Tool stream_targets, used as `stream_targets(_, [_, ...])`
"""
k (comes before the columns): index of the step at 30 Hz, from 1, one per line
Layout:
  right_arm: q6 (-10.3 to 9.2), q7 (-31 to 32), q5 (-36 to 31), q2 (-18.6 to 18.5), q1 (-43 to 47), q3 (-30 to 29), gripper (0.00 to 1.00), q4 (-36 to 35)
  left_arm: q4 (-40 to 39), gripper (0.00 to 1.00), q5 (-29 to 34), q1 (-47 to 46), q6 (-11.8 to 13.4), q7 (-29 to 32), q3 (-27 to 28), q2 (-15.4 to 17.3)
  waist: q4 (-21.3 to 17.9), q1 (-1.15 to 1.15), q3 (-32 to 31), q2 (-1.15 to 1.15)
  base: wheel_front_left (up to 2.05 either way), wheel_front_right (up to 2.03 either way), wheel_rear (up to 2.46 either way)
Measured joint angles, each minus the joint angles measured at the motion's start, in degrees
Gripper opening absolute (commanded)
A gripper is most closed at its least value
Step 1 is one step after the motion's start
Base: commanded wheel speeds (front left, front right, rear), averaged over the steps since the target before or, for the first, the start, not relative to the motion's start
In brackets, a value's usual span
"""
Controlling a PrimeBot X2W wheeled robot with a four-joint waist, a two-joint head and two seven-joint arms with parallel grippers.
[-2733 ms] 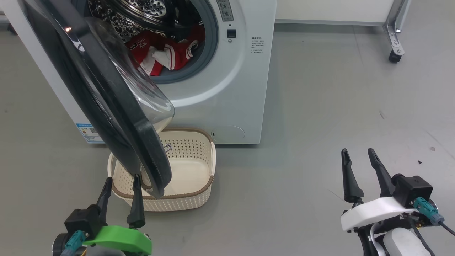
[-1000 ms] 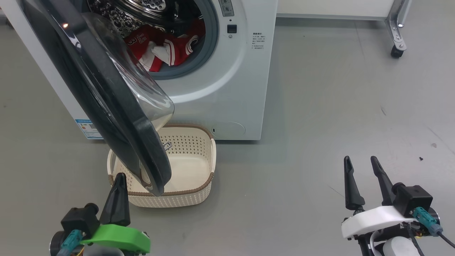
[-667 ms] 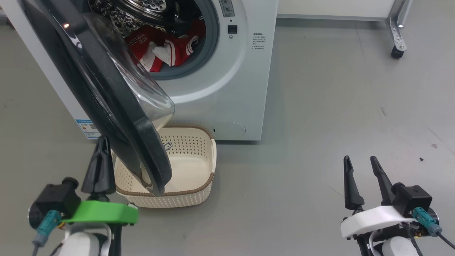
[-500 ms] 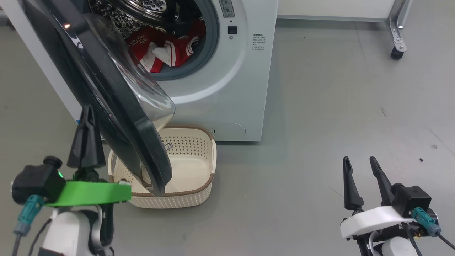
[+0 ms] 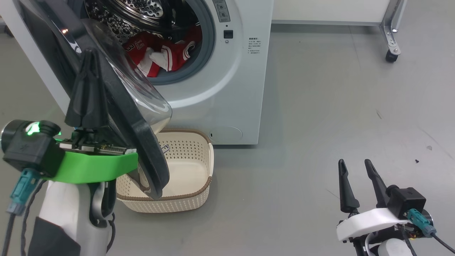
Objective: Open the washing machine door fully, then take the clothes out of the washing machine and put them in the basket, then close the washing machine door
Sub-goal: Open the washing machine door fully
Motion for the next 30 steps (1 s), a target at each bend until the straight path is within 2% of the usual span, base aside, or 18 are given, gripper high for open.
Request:
stream_targets(12, [1.43,0.00,-0.91,0.83,0.19,0.02,1.00,1.07,5.47,0.00,-0.01,-0.59,-0.99,3.71,-6.98,-0.07,-1.48,0.00,-0.58,0.00,0.00,0.00,0.00])
stream_targets(20, [1.58,0.00,-1.41,1.12,0.19,-0.22,1.00,1.44,10.89,0.00,-0.83,1.74,-1.47,7.59,-11.45,-0.18,-3.32,0.00,-0.66,0.00,0.00,0.00,0.00])
stream_targets(26, [1.92,0.00,-1.49,1.49,0.19,-0.91,1.00,1.52,15.88,0.00,-0.82,4.22,-1.33,10.67,-12.25,-0.20,-4.59,0.00,-0.27,0.00,0.00,0.00,0.00])
stream_targets(30, [1.97,0.00,-1.57,1.68,0.18,-1.24,1.00,1.55,18.92,0.00,-0.91,5.28,-0.16,11.65,-11.41,-0.21,-5.38,0.00,0.15,0.00,0.00,0.00,0.00])
